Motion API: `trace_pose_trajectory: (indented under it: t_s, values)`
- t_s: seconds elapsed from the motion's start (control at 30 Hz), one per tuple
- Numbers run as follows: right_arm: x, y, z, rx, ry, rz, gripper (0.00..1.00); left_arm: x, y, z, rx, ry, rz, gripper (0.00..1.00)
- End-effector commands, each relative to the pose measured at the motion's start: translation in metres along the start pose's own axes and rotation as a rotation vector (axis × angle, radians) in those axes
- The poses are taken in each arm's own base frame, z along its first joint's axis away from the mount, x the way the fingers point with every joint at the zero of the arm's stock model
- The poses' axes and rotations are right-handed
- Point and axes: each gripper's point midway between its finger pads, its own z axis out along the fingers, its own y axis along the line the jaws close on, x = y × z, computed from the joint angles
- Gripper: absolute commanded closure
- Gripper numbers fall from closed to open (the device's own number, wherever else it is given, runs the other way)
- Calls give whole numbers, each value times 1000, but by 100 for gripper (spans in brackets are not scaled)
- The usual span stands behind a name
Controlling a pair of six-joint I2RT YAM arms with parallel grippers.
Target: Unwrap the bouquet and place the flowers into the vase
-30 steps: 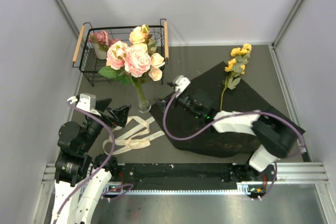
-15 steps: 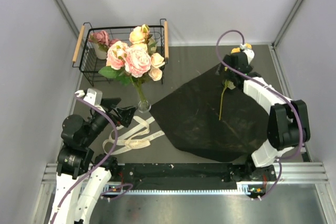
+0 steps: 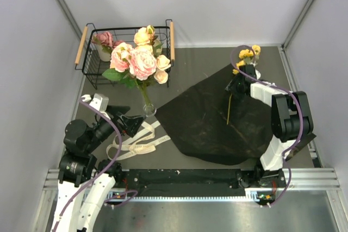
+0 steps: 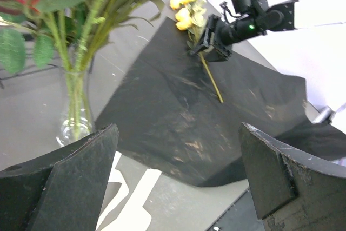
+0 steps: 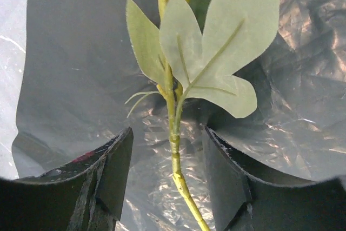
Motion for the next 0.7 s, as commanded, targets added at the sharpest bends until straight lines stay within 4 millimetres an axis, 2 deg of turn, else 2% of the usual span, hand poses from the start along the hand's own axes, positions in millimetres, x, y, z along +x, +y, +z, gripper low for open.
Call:
trace_pose_trajectory:
  t_s: [0.0, 0.03, 0.13, 0.17, 0.2, 0.27, 0.3, 0.33, 0.43, 0.47, 0.5, 0.53, 0.57, 0.6, 0.63, 0.67]
  values:
    - [-6, 10, -1, -48, -31, 21, 46, 0, -25, 8, 154, 46, -54, 2]
    - [-8, 9, -1, -42, -41, 15, 48, 5, -25, 11, 168, 62, -68, 2]
    - [-10, 9, -1, -48, -42, -7, 84, 14, -29, 19, 223, 102, -113, 5]
    - [-11, 12, -3, -57, -46, -11, 100, 12, -30, 21, 234, 91, -112, 6]
    - [-11, 12, -5, -62, -49, -15, 100, 12, -31, 22, 240, 90, -128, 7]
    - [-23, 26, -24, -128, -107, -12, 100, 12, -33, 24, 259, 84, -139, 9]
    - [-23, 26, -31, -142, -126, -8, 100, 7, -36, 26, 278, 69, -146, 9]
    - [-40, 40, -58, -198, -206, -5, 100, 7, -38, 27, 294, 72, -155, 9]
    - [-48, 63, -98, -274, -271, -18, 100, 4, -44, 35, 339, 64, -186, 10]
    - [-51, 72, -121, -313, -295, -21, 100, 6, -47, 39, 359, 73, -193, 9]
    - [-44, 91, -138, -365, -294, -43, 100, 4, -50, 41, 368, 64, -190, 9]
    - [-40, 99, -150, -385, -299, -50, 100, 3, -51, 44, 367, 60, -181, 10]
    - [-37, 110, -173, -434, -320, -62, 100, 4, -54, 48, 357, 53, -176, 10]
    - [-24, 123, -187, -473, -315, -85, 100, 0, -56, 50, 354, 33, -142, 9]
    - [-18, 130, -199, -499, -321, -89, 100, 3, -69, 50, 386, 40, -124, 9]
    - [-16, 133, -216, -534, -336, -71, 100, 3, -62, 59, 334, 27, -104, 9]
